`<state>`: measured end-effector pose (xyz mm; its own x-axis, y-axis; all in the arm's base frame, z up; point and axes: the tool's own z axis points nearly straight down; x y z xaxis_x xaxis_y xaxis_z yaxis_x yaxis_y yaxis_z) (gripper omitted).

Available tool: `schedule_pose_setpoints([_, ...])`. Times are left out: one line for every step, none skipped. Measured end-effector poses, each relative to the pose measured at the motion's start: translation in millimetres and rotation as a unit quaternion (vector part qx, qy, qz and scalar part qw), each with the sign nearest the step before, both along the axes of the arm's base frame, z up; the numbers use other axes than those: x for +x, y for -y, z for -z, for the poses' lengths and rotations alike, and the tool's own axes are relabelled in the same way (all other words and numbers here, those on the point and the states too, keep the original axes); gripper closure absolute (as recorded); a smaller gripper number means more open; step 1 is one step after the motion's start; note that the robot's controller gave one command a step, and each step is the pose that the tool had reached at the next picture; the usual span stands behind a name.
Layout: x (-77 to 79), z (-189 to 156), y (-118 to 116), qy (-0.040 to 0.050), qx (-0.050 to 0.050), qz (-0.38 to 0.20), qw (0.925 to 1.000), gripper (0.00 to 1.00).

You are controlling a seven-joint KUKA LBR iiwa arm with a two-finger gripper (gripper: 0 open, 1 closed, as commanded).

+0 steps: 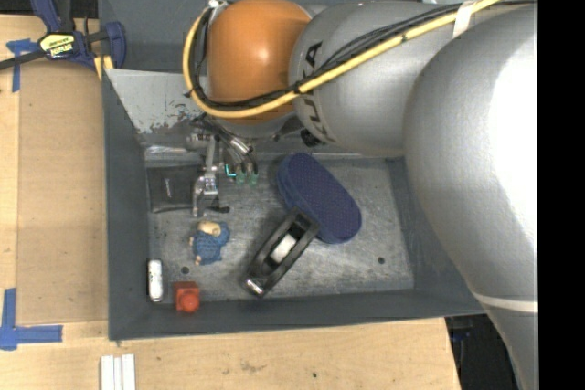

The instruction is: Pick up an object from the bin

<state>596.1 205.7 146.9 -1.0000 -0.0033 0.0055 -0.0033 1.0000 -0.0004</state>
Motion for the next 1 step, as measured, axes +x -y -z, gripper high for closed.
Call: schedule_pose_setpoints([-9.4, 55.1, 43.7, 0.0135, 0.002, -0.019, 0.9997, 0.0])
